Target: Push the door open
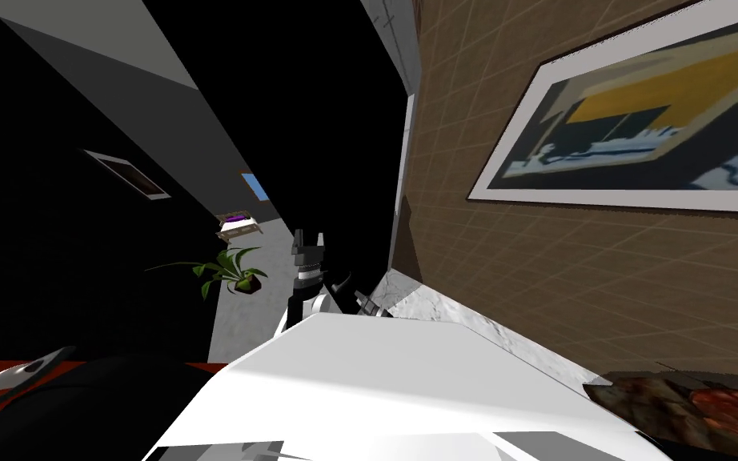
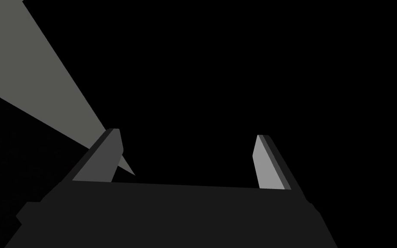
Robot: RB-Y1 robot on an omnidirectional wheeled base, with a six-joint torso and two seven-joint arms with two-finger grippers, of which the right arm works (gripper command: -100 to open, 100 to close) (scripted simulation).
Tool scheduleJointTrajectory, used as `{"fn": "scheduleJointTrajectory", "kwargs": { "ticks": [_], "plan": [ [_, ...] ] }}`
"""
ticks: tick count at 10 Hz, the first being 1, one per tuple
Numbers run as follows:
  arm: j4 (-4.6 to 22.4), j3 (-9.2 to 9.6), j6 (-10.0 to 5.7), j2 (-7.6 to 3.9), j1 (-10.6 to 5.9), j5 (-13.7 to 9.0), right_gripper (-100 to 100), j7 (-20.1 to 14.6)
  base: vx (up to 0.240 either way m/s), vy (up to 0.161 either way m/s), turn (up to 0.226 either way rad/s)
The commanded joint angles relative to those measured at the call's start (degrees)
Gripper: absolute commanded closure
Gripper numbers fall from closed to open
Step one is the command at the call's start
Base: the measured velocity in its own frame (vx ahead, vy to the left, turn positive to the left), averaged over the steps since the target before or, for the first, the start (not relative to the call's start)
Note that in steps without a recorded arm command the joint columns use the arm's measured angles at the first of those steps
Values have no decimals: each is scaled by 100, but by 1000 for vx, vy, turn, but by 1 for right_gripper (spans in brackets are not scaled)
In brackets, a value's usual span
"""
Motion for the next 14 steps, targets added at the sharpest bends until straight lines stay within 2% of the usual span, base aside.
{"fn": "scheduleJointTrajectory", "kwargs": {
  "ticks": [1,7,8,13,14],
  "plan": [
    [41,-28,-5,36,7,-2,-100,17,145,157,51],
    [137,-83,-18,118,13,-5,-100,46,100,145,19],
    [137,-83,-18,118,13,-5,100,46,-5,-8,0],
    [137,-83,-18,118,13,-5,100,46,-9,-15,1],
    [193,-297,4,163,22,-41,-100,135,-45,74,-128]
  ]
}}
